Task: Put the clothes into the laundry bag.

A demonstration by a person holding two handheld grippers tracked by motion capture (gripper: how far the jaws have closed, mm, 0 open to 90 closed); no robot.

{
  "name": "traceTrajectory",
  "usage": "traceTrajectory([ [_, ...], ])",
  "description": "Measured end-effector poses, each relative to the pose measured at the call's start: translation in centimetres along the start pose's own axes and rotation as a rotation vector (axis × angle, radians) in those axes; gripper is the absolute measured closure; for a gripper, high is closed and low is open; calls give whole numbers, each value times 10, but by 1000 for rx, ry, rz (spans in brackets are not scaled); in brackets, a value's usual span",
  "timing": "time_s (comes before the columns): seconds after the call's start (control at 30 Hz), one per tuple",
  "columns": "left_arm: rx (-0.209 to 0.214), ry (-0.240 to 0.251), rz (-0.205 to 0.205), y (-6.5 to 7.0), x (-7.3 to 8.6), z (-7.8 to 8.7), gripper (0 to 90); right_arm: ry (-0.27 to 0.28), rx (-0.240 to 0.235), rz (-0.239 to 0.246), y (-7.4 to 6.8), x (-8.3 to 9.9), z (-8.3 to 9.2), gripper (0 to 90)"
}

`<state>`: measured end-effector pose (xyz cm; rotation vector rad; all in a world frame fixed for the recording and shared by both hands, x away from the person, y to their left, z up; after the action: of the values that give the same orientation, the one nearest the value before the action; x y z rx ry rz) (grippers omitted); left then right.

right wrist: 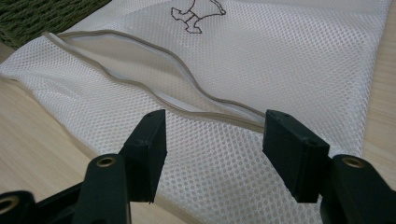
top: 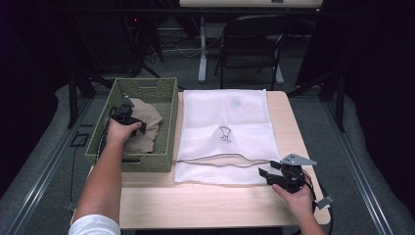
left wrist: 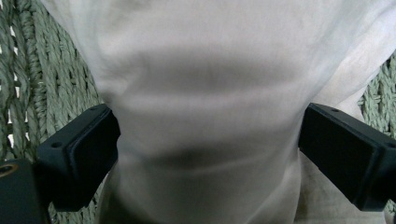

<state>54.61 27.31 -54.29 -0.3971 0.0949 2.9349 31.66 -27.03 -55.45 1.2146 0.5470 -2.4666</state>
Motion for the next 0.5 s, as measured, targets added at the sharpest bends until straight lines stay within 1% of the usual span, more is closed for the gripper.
traceTrajectory([
  [0.07,-2,0,2,1,0,-2,44,5,-2,-1,0,0,-1,394],
  [0.13,7,-19,11,2,1,-5,35,2,-1,3,0,0,-1,393],
  [0.17,5,-28,2,1,1,-6,24,2,1,2,0,0,-1,393],
  [0.2,13,-37,4,-1,2,-8,21,2,-1,3,0,0,-1,392],
  [0.23,26,-38,27,-1,2,-9,21,3,-3,2,0,0,-1,392],
  [0.27,29,-35,30,-2,3,-10,23,4,-2,1,0,0,-1,392],
  [0.37,24,-30,26,-3,3,-10,46,1,-4,-2,0,0,-1,392],
  [0.5,11,-29,17,-3,3,-9,102,-4,1,1,0,1,-1,392],
])
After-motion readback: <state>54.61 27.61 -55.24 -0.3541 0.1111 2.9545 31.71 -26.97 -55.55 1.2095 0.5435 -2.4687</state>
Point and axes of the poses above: each handheld gripper's, and its own axes: z roughly backward along the jaws, x roughly out of its underside, y roughly to its right, the point moved 1 cm from there along -z, roughly forward along the jaws, and after that the axes turned 5 degrees about -z, right-handed, at the moved point
